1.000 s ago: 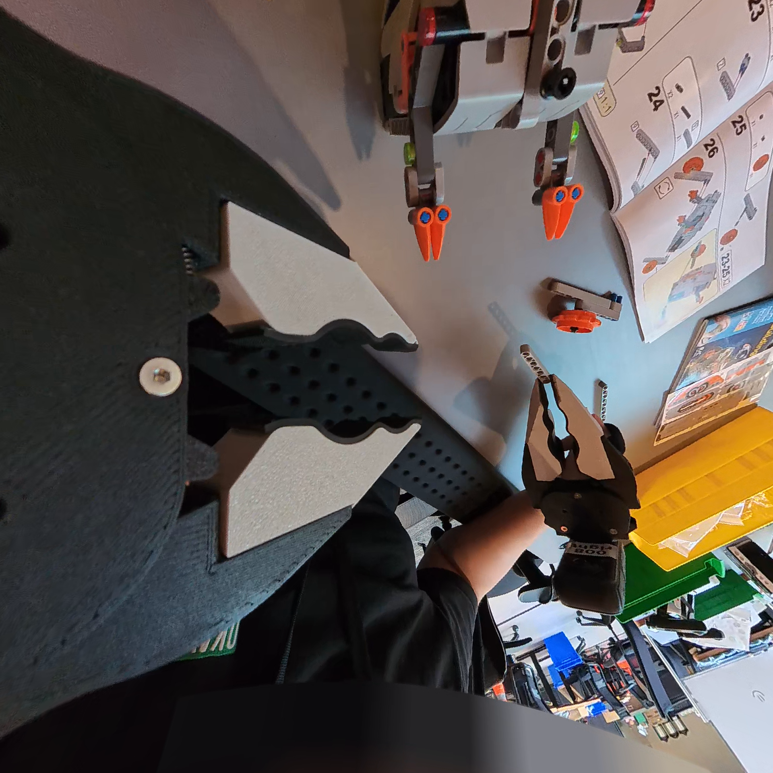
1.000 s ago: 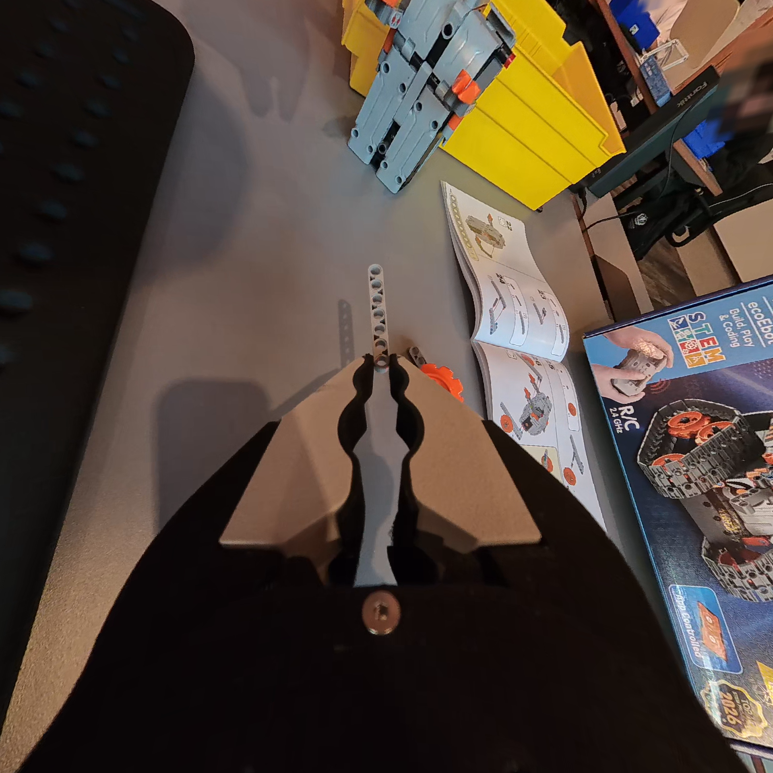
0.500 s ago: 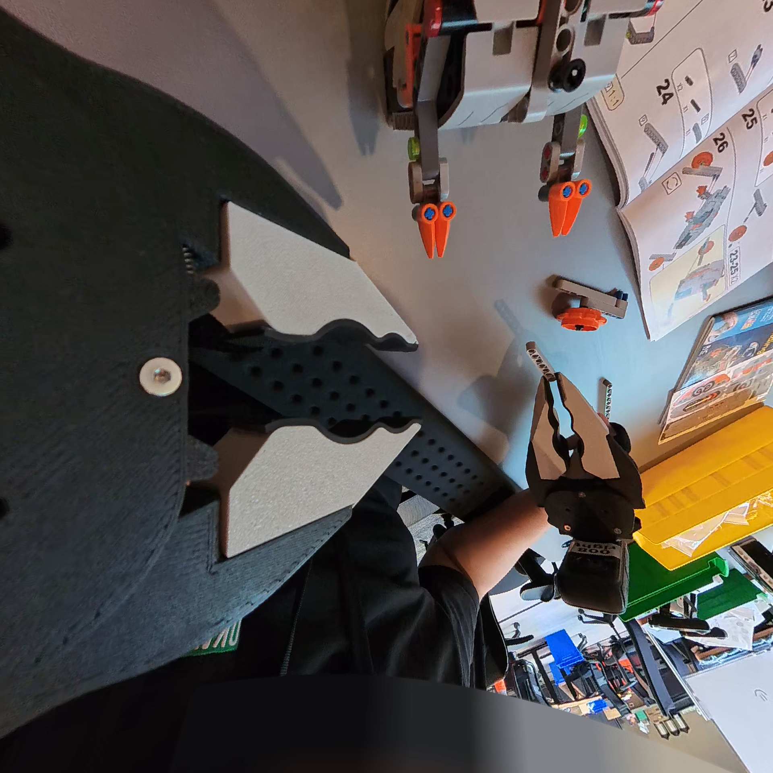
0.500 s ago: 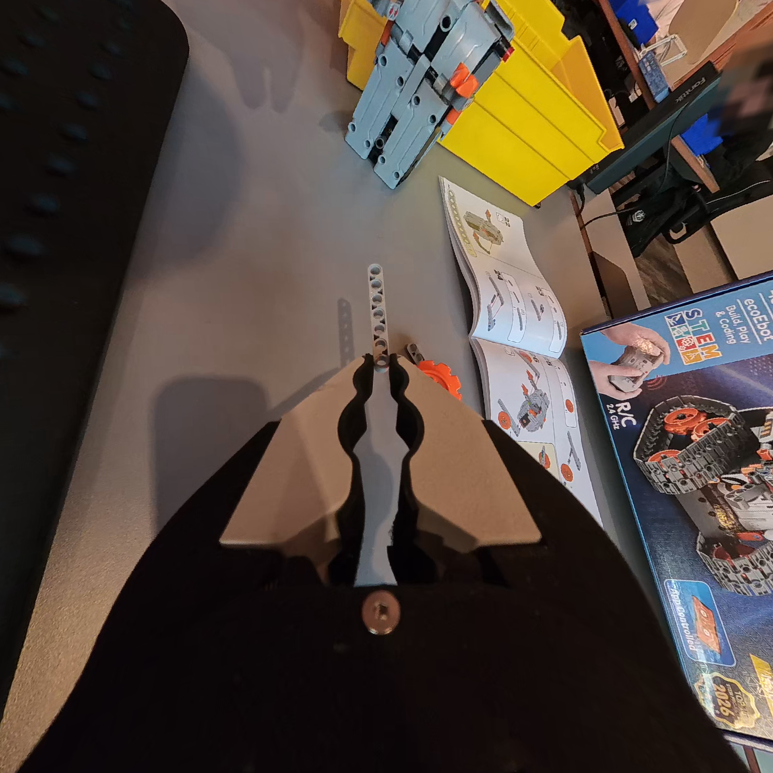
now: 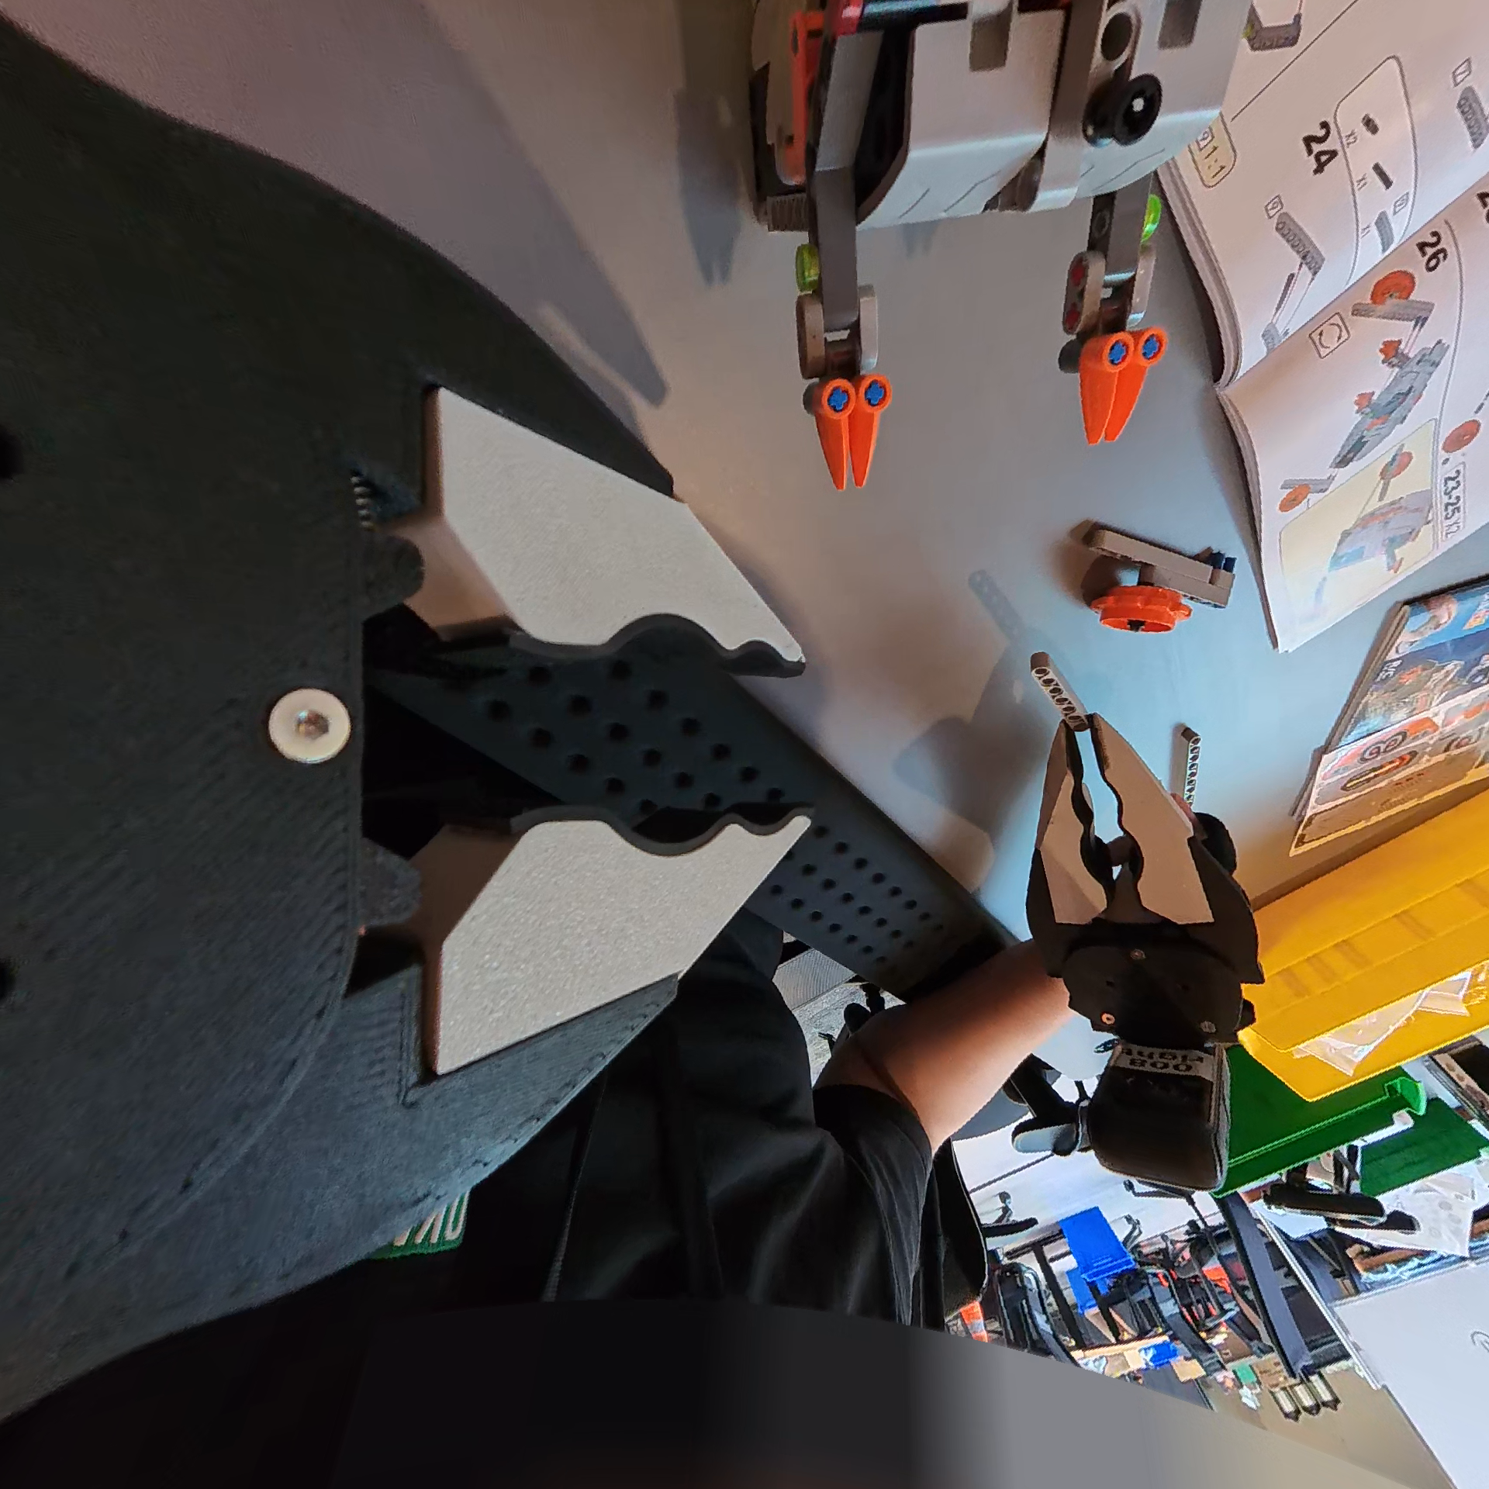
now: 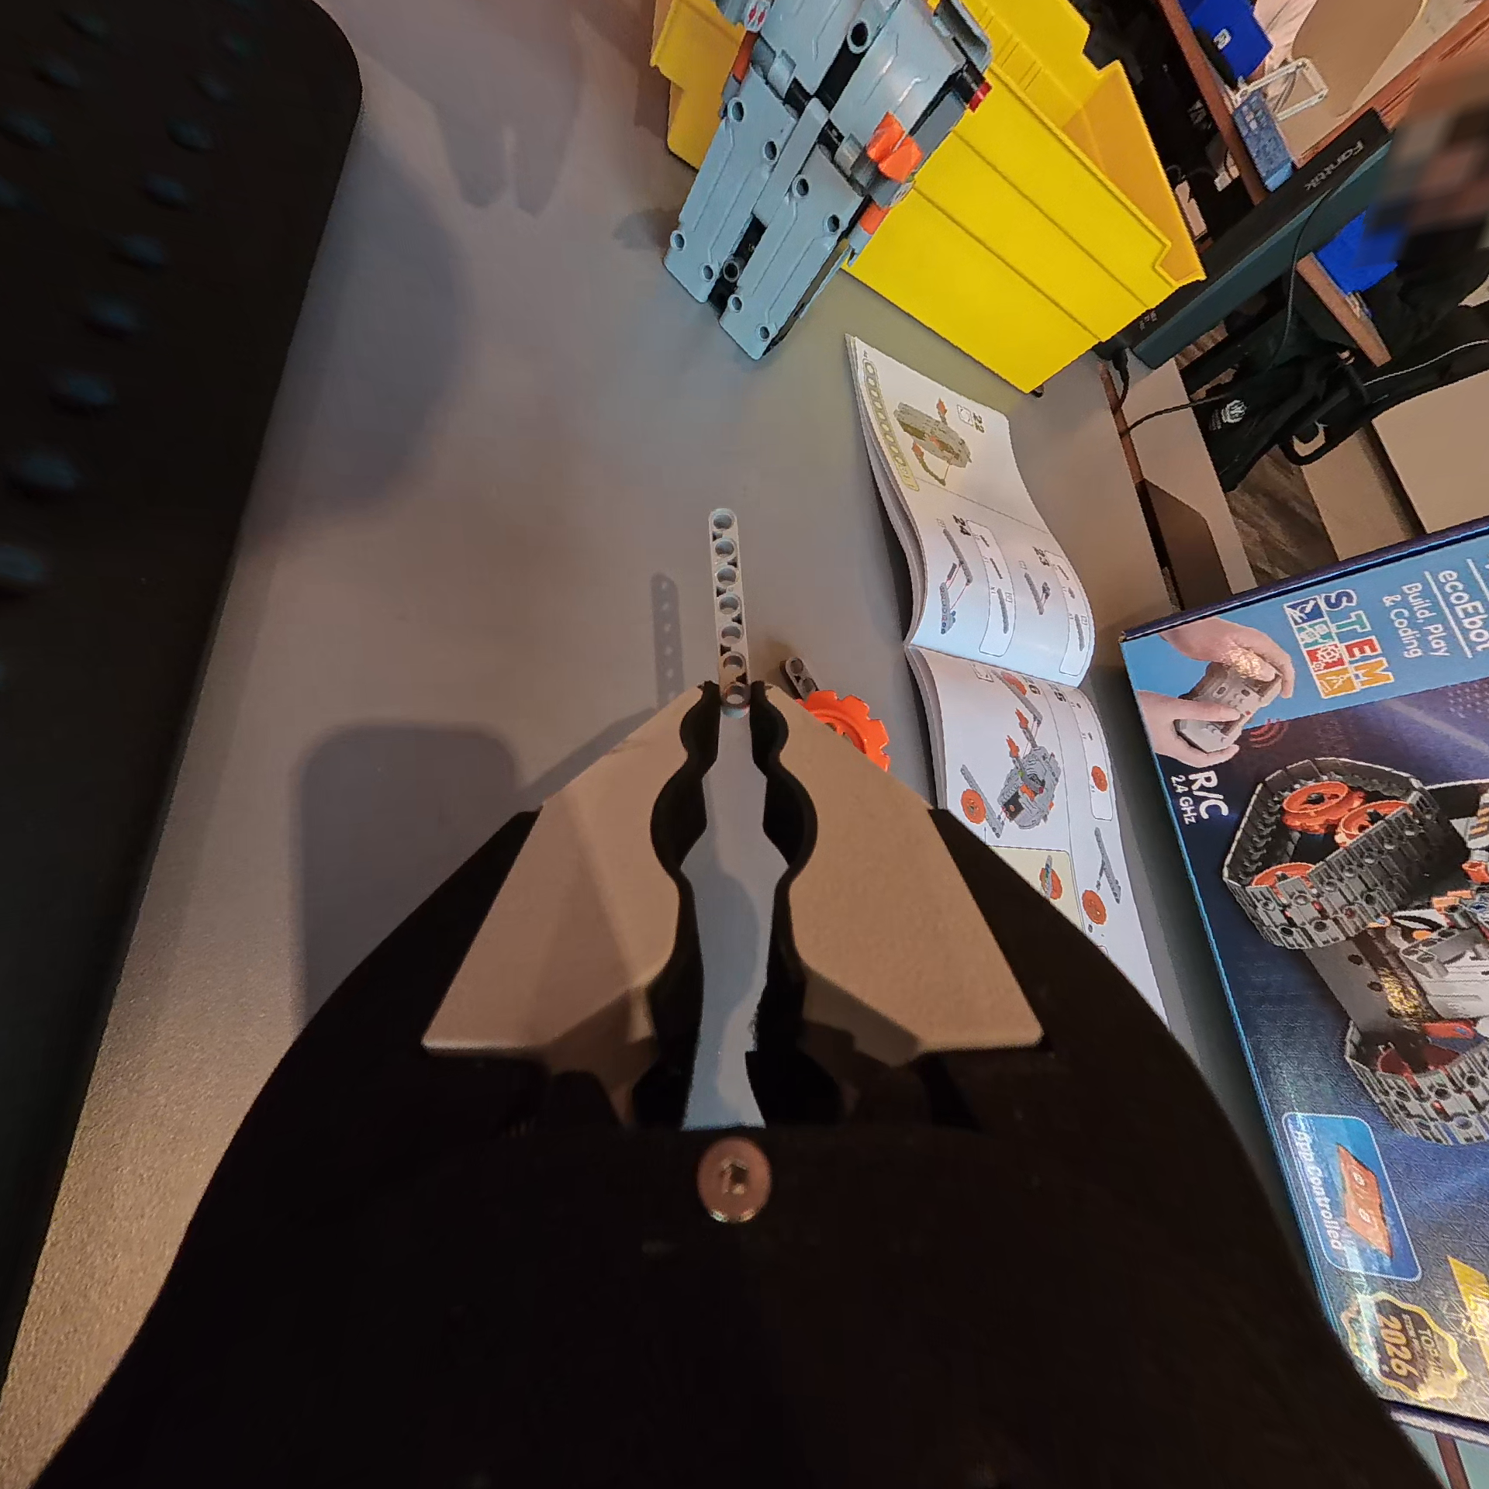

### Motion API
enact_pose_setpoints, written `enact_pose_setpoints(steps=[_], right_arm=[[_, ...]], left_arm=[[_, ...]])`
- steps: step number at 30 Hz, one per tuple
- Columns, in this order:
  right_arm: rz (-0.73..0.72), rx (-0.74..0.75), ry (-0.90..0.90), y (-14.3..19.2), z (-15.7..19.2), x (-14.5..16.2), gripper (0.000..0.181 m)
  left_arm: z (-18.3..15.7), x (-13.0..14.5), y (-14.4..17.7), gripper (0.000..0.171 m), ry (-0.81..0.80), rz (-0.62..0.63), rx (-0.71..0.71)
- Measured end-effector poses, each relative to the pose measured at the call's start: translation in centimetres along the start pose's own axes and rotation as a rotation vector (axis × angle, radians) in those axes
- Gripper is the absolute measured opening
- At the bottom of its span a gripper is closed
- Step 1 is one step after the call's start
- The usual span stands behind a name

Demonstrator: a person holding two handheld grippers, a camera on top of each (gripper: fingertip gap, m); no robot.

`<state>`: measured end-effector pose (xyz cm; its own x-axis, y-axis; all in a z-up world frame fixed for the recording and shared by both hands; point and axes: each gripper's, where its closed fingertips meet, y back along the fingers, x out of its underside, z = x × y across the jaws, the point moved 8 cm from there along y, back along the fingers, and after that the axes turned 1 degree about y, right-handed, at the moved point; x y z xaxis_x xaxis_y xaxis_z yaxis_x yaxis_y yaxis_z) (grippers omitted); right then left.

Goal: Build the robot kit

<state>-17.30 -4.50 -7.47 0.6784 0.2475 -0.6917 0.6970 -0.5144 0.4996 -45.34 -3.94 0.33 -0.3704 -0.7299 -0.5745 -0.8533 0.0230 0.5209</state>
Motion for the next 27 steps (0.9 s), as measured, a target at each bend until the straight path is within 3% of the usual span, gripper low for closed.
enact_pose_setpoints(steps=[21,27], right_arm=[[0.02,-0.016,-0.007,-0.2,0.1,0.4,0.006],[-0.001,-0.118,-0.21,-2.4,0.3,0.5,0.006]], left_arm=[[0.2,0.2,-0.2,0.03,0.009,0.01,0.004],[0.4,0.1,-0.4,0.03,0.012,0.011,0.01]])
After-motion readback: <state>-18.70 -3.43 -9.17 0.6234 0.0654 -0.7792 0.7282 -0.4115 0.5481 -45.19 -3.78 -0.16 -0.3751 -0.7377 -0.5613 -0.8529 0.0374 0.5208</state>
